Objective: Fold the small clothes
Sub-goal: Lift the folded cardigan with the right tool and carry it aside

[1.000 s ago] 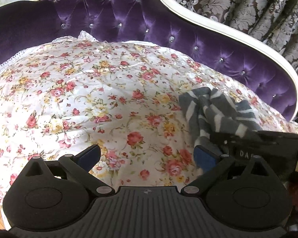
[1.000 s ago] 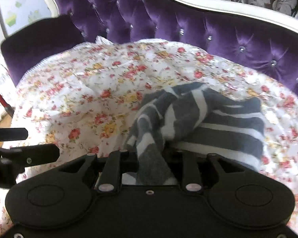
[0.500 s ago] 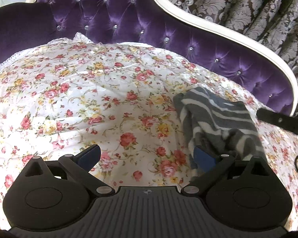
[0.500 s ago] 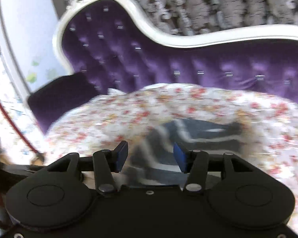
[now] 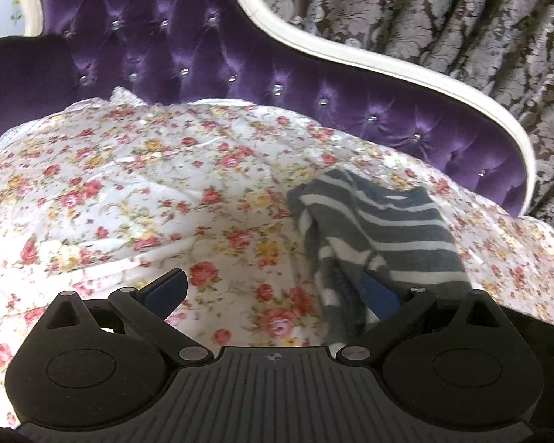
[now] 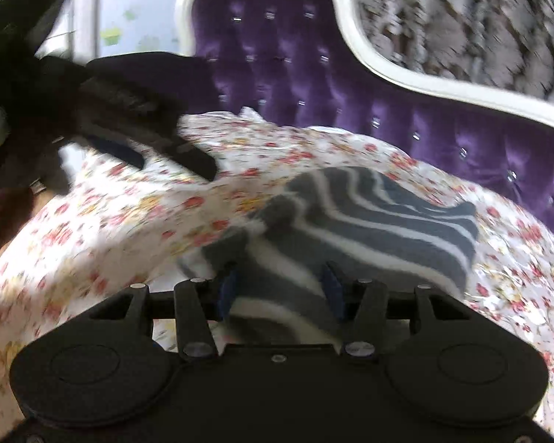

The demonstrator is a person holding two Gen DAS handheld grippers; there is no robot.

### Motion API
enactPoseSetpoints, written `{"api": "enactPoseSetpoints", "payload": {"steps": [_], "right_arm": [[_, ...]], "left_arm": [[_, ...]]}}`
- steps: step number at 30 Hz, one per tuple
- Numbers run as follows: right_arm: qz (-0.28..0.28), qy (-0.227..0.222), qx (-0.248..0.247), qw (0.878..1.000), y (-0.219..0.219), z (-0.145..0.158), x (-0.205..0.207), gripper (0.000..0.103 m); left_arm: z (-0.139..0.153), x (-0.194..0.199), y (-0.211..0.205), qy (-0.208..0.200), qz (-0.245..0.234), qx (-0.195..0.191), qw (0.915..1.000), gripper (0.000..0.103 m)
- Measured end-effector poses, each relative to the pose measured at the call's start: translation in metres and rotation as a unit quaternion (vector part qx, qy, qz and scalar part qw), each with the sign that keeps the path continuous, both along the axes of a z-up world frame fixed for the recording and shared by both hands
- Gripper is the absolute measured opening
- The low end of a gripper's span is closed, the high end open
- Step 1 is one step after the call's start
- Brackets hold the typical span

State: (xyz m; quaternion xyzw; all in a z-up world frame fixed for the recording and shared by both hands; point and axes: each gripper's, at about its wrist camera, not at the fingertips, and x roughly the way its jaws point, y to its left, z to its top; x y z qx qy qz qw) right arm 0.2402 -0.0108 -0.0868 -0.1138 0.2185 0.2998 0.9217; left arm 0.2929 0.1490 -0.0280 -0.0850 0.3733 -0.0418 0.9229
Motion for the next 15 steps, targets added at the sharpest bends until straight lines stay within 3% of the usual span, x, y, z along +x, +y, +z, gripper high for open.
{"api": "enactPoseSetpoints", "payload": {"steps": [4, 9, 13, 15], "right_arm": [[0.008, 0.0, -0.011, 1.0, -0.002, -0.004, -0.003, 0.058], [0.019, 0.001, -0.012, 1.0, -0.003, -0.008, -0.009, 0.058], [0.019, 0.008, 0.009, 1.0, -0.018, -0.002, -0.011, 0.058], [0.01, 0.012, 0.027, 1.0, -0.032, 0.004, -0.012, 0.058]], "left_arm": [[-0.003, -0.001, -0.019, -0.019, -0.033, 0.004, 0.9993, 0.101], [-0.01, 0.003, -0.048, -0.038, -0.064, 0.041, 0.9964, 0.101], [-0.029, 0.016, -0.051, 0.005, -0.034, 0.079, 0.9963, 0.101], [-0.04, 0.022, -0.036, 0.035, -0.02, 0.041, 0.9983, 0.101]]}}
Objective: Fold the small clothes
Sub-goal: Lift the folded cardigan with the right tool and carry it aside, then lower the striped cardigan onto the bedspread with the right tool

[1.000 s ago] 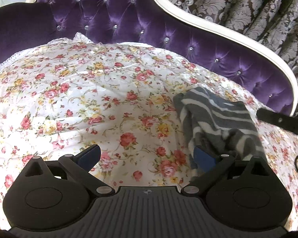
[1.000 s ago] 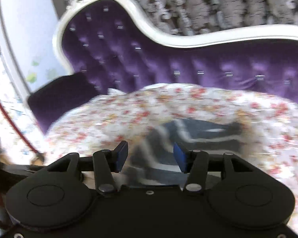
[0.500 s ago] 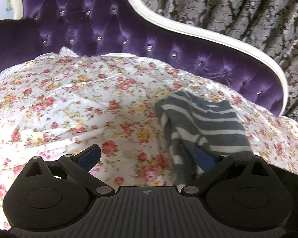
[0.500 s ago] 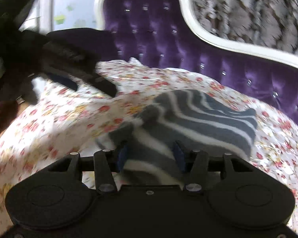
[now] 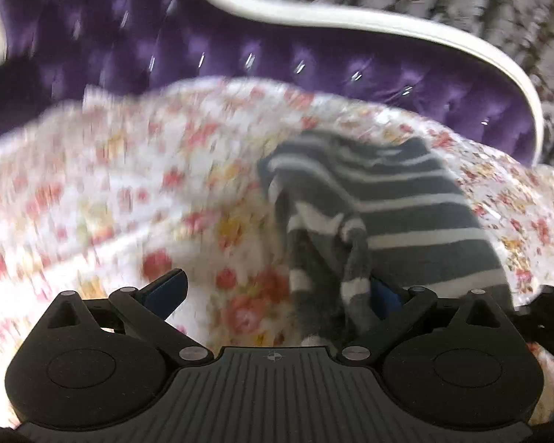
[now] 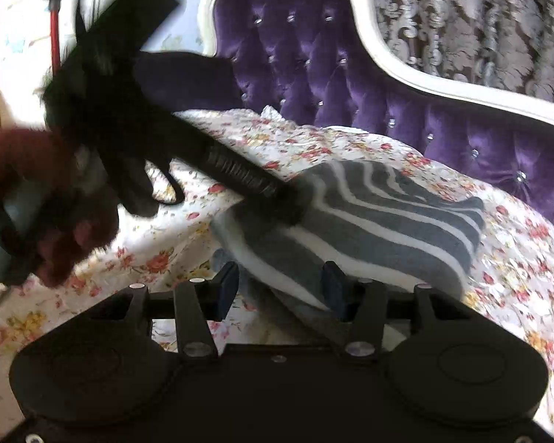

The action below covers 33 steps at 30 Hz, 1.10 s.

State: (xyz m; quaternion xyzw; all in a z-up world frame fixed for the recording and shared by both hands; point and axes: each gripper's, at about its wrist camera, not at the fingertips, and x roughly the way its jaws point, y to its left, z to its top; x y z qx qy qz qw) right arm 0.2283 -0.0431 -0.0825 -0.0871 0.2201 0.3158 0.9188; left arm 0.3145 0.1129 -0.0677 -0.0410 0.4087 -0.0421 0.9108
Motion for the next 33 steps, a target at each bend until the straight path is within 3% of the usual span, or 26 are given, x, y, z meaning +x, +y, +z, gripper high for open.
{"api": "enactPoseSetpoints", "payload": {"steps": [3, 6, 10, 13, 15, 19, 22, 23, 24, 25, 27, 33], "right_arm": [[-0.025, -0.001, 0.017, 1.0, -0.022, 0.009, -0.004, 0.058], [-0.05, -0.004, 0.005, 0.999, -0.035, 0.012, -0.011, 0.058], [-0.082, -0.022, -0.05, 0.995, -0.037, 0.003, -0.023, 0.057], [-0.083, -0.029, -0.056, 0.995, -0.035, 0.001, -0.028, 0.044], [-0.077, -0.045, -0.067, 0.994, -0.03, 0.001, -0.029, 0.044], [-0.045, -0.08, -0.153, 0.984, -0.005, -0.01, -0.027, 0.044], [-0.026, -0.125, -0.223, 0.967, 0.011, -0.021, -0.033, 0.043], [-0.024, -0.135, -0.238, 0.962, 0.013, -0.024, -0.034, 0.041], [-0.026, -0.142, -0.25, 0.957, 0.014, -0.025, -0.034, 0.014], [-0.026, -0.143, -0.255, 0.956, 0.012, -0.024, -0.033, 0.007], [-0.023, -0.137, -0.247, 0.959, 0.003, -0.018, -0.034, 0.007], [0.025, -0.141, -0.316, 0.938, 0.002, -0.035, -0.041, 0.007]], "left_arm": [[-0.006, 0.003, 0.018, 0.022, 0.014, -0.058, 0.998, 0.101], [-0.003, 0.002, 0.022, 0.021, 0.019, -0.059, 0.9979, 0.101], [-0.003, 0.001, 0.022, 0.021, 0.019, -0.063, 0.9976, 0.101], [-0.003, 0.002, 0.024, 0.023, 0.023, -0.075, 0.9966, 0.101], [-0.004, 0.004, 0.026, 0.026, 0.026, -0.084, 0.9958, 0.101], [-0.006, 0.006, 0.03, 0.031, 0.03, -0.099, 0.9941, 0.101], [-0.006, 0.007, 0.032, 0.033, 0.033, -0.107, 0.9931, 0.101], [-0.006, 0.008, 0.033, 0.034, 0.035, -0.112, 0.9925, 0.101], [-0.006, 0.009, 0.034, 0.035, 0.037, -0.116, 0.992, 0.101], [-0.006, 0.01, 0.035, 0.035, 0.038, -0.12, 0.9914, 0.101], [-0.005, 0.01, 0.038, 0.036, 0.04, -0.127, 0.9905, 0.101], [-0.006, 0.008, 0.036, 0.037, 0.039, -0.122, 0.9911, 0.101]]}}
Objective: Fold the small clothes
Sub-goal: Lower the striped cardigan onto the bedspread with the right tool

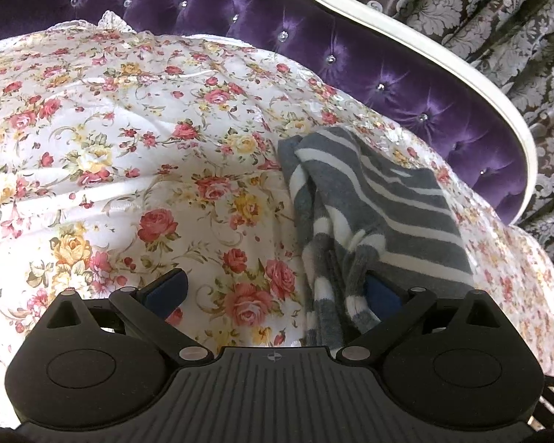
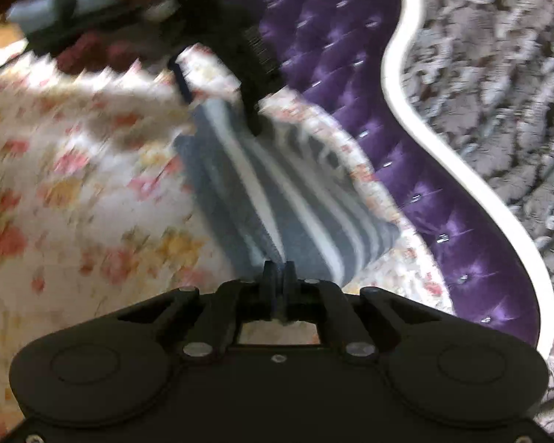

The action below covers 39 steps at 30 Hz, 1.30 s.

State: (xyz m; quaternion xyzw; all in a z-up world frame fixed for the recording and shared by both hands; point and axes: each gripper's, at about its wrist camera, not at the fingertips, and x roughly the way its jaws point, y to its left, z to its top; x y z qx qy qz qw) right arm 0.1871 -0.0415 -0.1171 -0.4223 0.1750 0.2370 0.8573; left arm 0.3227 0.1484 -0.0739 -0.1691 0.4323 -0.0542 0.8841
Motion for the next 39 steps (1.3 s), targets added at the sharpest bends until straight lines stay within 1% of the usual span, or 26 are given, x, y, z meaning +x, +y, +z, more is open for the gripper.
{"api": "enactPoseSetpoints", "payload": {"steps": [1, 3, 4, 6, 8, 9, 10, 12, 14, 15, 16, 17, 18, 19, 22, 23, 24, 28, 30, 31, 33, 35, 39], "right_arm": [[0.007, -0.004, -0.014, 1.0, 0.002, -0.006, -0.002, 0.007], [0.01, -0.006, -0.014, 1.0, 0.002, -0.008, -0.005, 0.007], [0.009, -0.008, -0.005, 1.0, 0.001, -0.006, -0.006, 0.007], [0.002, 0.004, 0.026, 1.0, -0.005, 0.001, -0.005, 0.007], [-0.01, 0.021, 0.074, 0.997, -0.016, 0.013, 0.0, 0.013], [-0.017, 0.031, 0.093, 0.995, -0.021, 0.017, 0.003, 0.03], [-0.024, 0.042, 0.12, 0.992, -0.029, 0.023, 0.006, 0.05], [-0.034, 0.063, 0.176, 0.982, -0.043, 0.033, 0.011, 0.063], [-0.051, 0.093, 0.243, 0.964, -0.06, 0.042, 0.022, 0.064], [-0.061, 0.111, 0.276, 0.953, -0.069, 0.045, 0.029, 0.068], [-0.071, 0.133, 0.314, 0.937, -0.078, 0.048, 0.037, 0.075], [-0.079, 0.149, 0.345, 0.923, -0.086, 0.049, 0.043, 0.077], [-0.088, 0.167, 0.381, 0.905, -0.094, 0.05, 0.051, 0.078], [-0.098, 0.184, 0.417, 0.885, -0.102, 0.05, 0.059, 0.078], [-0.126, 0.229, 0.51, 0.819, -0.125, 0.043, 0.086, 0.078], [-0.133, 0.239, 0.531, 0.802, -0.13, 0.039, 0.094, 0.078], [-0.138, 0.248, 0.545, 0.789, -0.133, 0.036, 0.102, 0.078], [-0.146, 0.286, 0.577, 0.751, -0.139, 0.02, 0.135, 0.078], [-0.146, 0.304, 0.593, 0.732, -0.141, 0.012, 0.149, 0.079], [-0.144, 0.313, 0.597, 0.724, -0.141, 0.008, 0.156, 0.079], [-0.143, 0.328, 0.602, 0.714, -0.139, 0.001, 0.168, 0.079], [-0.142, 0.342, 0.604, 0.706, -0.136, -0.005, 0.178, 0.079], [-0.132, 0.355, 0.607, 0.699, -0.127, -0.015, 0.194, 0.079]], "left_arm": [[0.0, -0.001, 0.0, 0.0, 0.0, 0.002, 1.0, 0.101], [0.0, -0.003, 0.0, 0.0, 0.0, 0.002, 1.0, 0.101], [0.001, -0.004, 0.001, -0.002, -0.002, -0.001, 1.0, 0.101], [0.002, -0.005, 0.006, -0.005, -0.007, -0.017, 0.9998, 0.101], [0.005, -0.008, 0.01, -0.007, -0.011, -0.043, 0.999, 0.101], [0.007, -0.01, 0.012, -0.01, -0.013, -0.054, 0.9984, 0.101], [0.01, -0.012, 0.013, -0.014, -0.013, -0.057, 0.9982, 0.101], [0.017, -0.016, 0.013, -0.026, -0.013, -0.051, 0.9983, 0.101], [0.022, -0.02, 0.012, -0.034, -0.017, -0.046, 0.9982, 0.102], [0.022, -0.021, 0.011, -0.033, -0.022, -0.047, 0.9981, 0.102], [0.022, -0.02, 0.009, -0.03, -0.027, -0.05, 0.9979, 0.102], [0.021, -0.021, 0.007, -0.026, -0.034, -0.053, 0.9977, 0.102], [0.019, -0.022, 0.005, -0.022, -0.04, -0.056, 0.9974, 0.102], [0.017, -0.022, 0.002, -0.018, -0.046, -0.058, 0.9971, 0.102], [0.009, -0.022, -0.007, -0.002, -0.069, -0.065, 0.9955, 0.102], [0.007, -0.022, -0.01, 0.002, -0.074, -0.068, 0.995, 0.102], [0.004, -0.022, -0.013, 0.005, -0.078, -0.07, 0.9945, 0.102], [-0.002, -0.022, -0.026, 0.014, -0.097, -0.068, 0.9928, 0.102], [-0.003, -0.022, -0.031, 0.011, -0.104, -0.066, 0.9923, 0.102], [-0.004, -0.022, -0.033, 0.008, -0.107, -0.065, 0.9921, 0.102], [-0.005, -0.02, -0.035, 0.005, -0.109, -0.067, 0.9918, 0.102], [-0.005, -0.018, -0.036, 0.003, -0.111, -0.073, 0.9911, 0.102], [-0.007, -0.011, -0.04, -0.004, -0.114, -0.083, 0.99, 0.102]]}}
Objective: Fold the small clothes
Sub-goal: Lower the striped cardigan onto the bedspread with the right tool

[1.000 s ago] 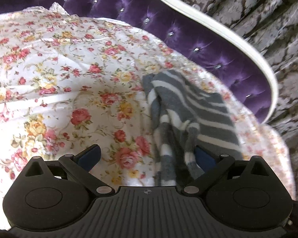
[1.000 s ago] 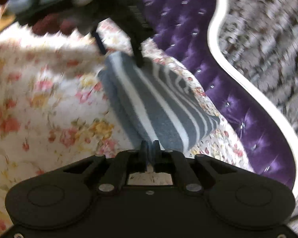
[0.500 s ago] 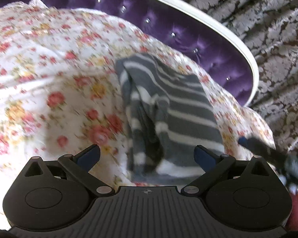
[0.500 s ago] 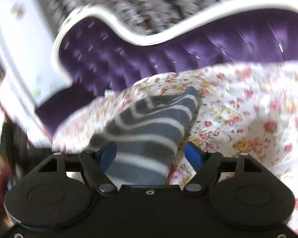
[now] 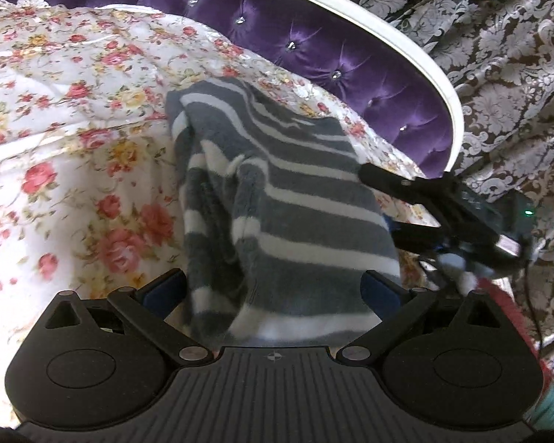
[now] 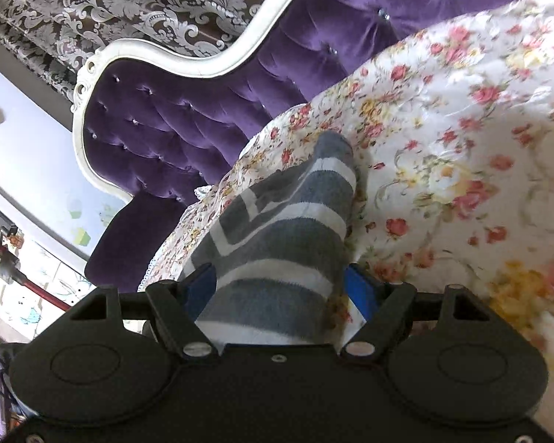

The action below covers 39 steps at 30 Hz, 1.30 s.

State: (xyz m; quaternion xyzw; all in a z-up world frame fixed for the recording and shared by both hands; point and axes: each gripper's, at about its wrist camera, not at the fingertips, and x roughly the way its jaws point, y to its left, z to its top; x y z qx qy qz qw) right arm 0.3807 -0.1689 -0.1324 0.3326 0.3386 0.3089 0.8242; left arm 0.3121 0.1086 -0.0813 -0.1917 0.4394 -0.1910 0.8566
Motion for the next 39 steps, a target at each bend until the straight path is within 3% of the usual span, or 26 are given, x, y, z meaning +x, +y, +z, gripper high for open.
{"api": "enactPoseSetpoints", "payload": {"steps": [9, 14, 16, 18, 19, 28, 39], "right_arm": [[0.017, -0.007, -0.004, 1.0, 0.016, 0.001, 0.024, 0.081], [0.017, 0.001, -0.018, 1.0, 0.018, 0.003, 0.025, 0.077], [0.006, 0.013, -0.034, 0.999, 0.017, 0.003, 0.024, 0.057], [-0.001, 0.026, -0.039, 0.999, 0.015, 0.003, 0.023, 0.049], [-0.003, 0.031, -0.038, 0.999, 0.013, 0.004, 0.021, 0.047], [0.007, 0.037, -0.072, 0.997, 0.008, 0.045, -0.042, 0.045], [0.033, 0.046, -0.094, 0.994, -0.008, 0.058, -0.179, 0.045]], "left_arm": [[-0.003, 0.015, -0.007, -0.009, -0.01, -0.028, 0.9995, 0.102], [-0.006, 0.014, 0.004, 0.002, 0.001, -0.069, 0.9976, 0.097], [-0.007, 0.014, 0.009, 0.013, 0.014, -0.079, 0.9967, 0.059], [-0.01, 0.015, 0.01, 0.024, 0.014, -0.076, 0.9967, 0.039], [-0.011, 0.014, 0.011, 0.027, 0.012, -0.086, 0.9958, 0.037], [0.016, -0.044, 0.0, 0.027, -0.007, -0.113, 0.9933, 0.035], [0.033, -0.182, -0.029, 0.018, -0.03, -0.085, 0.9957, 0.036]]}}
